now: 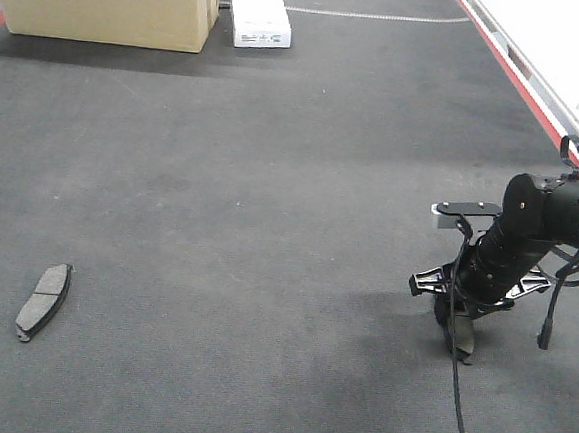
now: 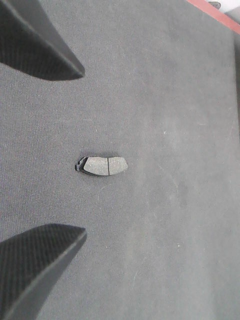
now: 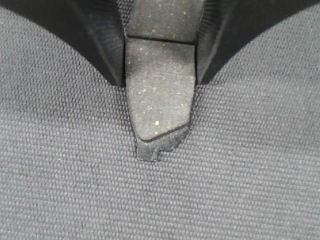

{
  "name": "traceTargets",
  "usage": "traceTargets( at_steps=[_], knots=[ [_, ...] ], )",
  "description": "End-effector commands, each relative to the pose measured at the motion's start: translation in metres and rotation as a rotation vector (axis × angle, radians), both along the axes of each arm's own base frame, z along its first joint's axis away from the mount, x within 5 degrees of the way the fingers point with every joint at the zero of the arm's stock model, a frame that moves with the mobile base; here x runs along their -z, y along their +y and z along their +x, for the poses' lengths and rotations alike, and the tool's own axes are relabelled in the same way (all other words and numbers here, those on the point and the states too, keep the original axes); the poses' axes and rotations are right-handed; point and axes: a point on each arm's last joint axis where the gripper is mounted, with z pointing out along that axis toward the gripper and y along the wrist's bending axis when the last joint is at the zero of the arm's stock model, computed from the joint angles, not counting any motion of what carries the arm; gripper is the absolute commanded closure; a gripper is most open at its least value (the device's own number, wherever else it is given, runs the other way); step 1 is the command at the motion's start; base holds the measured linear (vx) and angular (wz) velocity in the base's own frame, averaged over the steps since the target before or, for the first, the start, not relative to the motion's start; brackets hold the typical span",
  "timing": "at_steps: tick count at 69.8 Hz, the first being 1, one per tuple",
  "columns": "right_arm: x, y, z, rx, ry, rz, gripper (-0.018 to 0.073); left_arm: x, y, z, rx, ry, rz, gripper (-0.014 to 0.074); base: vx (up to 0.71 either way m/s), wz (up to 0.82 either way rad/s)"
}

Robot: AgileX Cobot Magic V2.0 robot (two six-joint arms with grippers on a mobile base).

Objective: Move and align brake pads A on conveyor
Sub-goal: 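Lower the right gripper with its brake pad onto the belt, then open the right gripper to release the pad and raise it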

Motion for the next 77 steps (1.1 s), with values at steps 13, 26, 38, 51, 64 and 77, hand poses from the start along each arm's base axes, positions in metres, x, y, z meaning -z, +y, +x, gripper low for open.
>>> traceTargets(
  at_steps=[13,26,38,51,64,77],
  knots=[
    [-0.033,0.000,0.007,0.007,-0.097,0.029,0.0162,-0.012,-0.001,0.003,0.008,-0.080,0.001,0.0048,0.00,0.00],
    [-0.046,0.001,0.005,0.034,-0.128,0.046,-0.0097,-0.012,-0.001,0.003,0.008,-0.080,0.001,0.0048,0.00,0.00],
    [-0.076,0.000,-0.004,0.030,-0.185,0.051,-0.0127,-0.012,-0.001,0.003,0.008,-0.080,0.001,0.0048,0.00,0.00],
    [-0.134,-0.004,-0.041,0.029,-0.350,0.063,-0.0080,-0.012,-0.001,0.003,0.008,-0.080,0.001,0.0048,0.00,0.00],
    [-0.180,-0.011,-0.110,0.033,-0.576,0.079,-0.0048,-0.012,-0.001,0.003,0.008,-0.080,0.001,0.0048,0.00,0.00],
    [-0.198,-0.019,-0.192,0.036,-0.795,0.093,-0.0039,-0.012,-0.001,0.003,0.008,-0.080,0.001,0.0048,0.00,0.00]
  ],
)
